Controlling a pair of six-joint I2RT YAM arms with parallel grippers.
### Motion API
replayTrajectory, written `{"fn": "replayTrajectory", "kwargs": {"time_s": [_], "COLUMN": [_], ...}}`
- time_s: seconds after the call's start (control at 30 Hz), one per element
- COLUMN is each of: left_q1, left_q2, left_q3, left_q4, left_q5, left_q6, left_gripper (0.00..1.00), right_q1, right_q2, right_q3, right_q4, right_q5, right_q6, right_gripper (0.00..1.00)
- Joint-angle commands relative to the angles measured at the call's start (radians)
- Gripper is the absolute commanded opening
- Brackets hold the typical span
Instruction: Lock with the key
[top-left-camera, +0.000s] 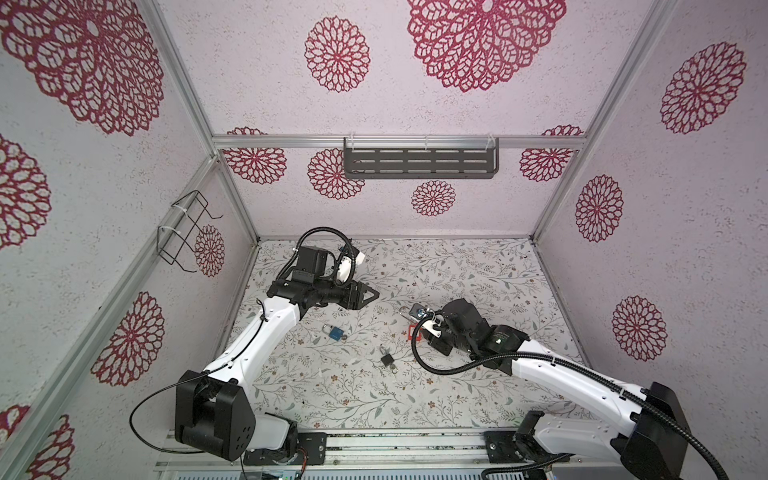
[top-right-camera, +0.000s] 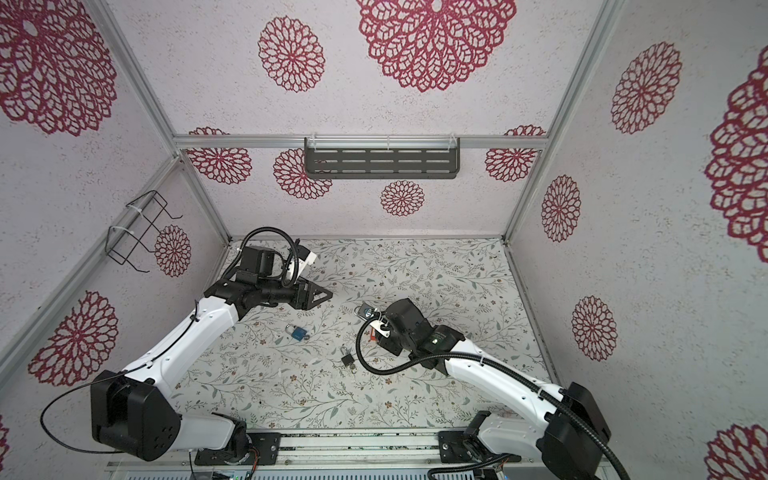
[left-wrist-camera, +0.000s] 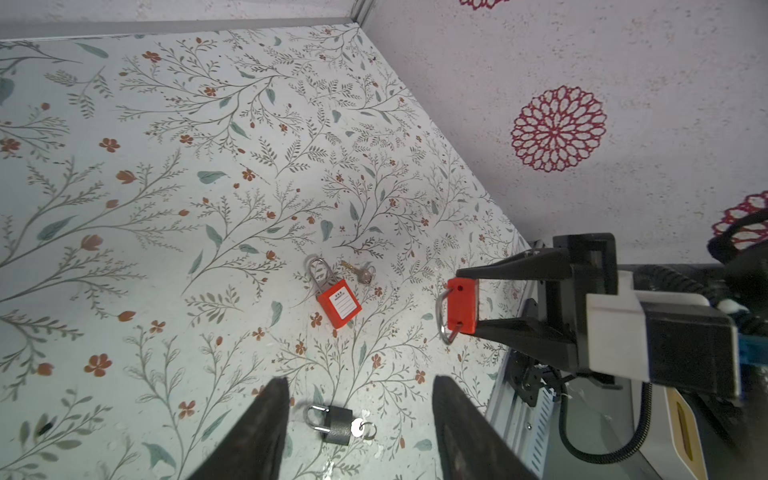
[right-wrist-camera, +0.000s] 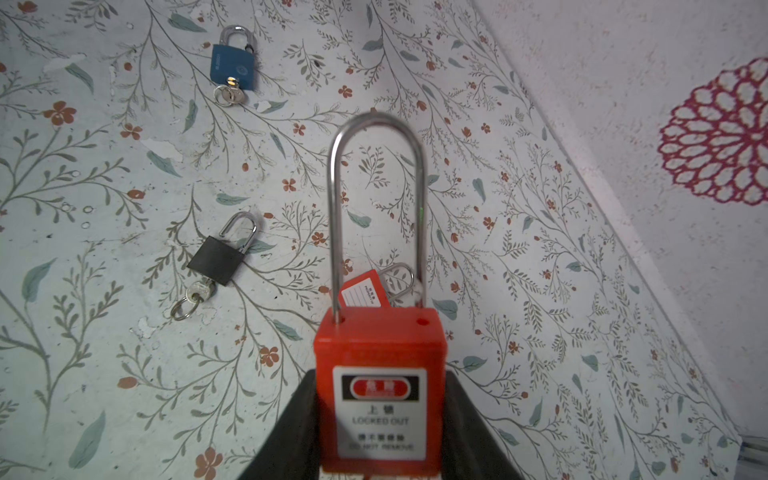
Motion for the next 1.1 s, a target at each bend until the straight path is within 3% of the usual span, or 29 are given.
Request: {"fn": "replayTrajectory", "kwargs": {"time_s": [0.0,0.37,0.73,1.07], "left_q1": [-0.034,-0.088,-0.11,-0.113], "left_q2": [0.021,0.124,0.148,0.139], "left_q3": [0.048,0.128,0.154,0.157], "left_q4": [-0.024,-0.096,-0.085,-0.077], "left_q5": [0.072,0.107,0.183,0.175], "left_q6": [0.064,0.071,0.06,0.056], "left_gripper": [0.55,0.42,0.4,0.42], "right_q1": [0.005,0.017,0.024,0.024], "right_q2": [-0.039,-0.07,-0.053,-0.044], "right_q3": [0.008,0.006,0.019,0.023], "right_q4": [0.091,0.117,0.12,0.12], "right_q5": [0.017,-0.008,0.01,0.025], "right_q6": [-0.054,-0.067,-0.085,-0.096], "right_gripper": [0.17,0.17,0.16,0.15]}}
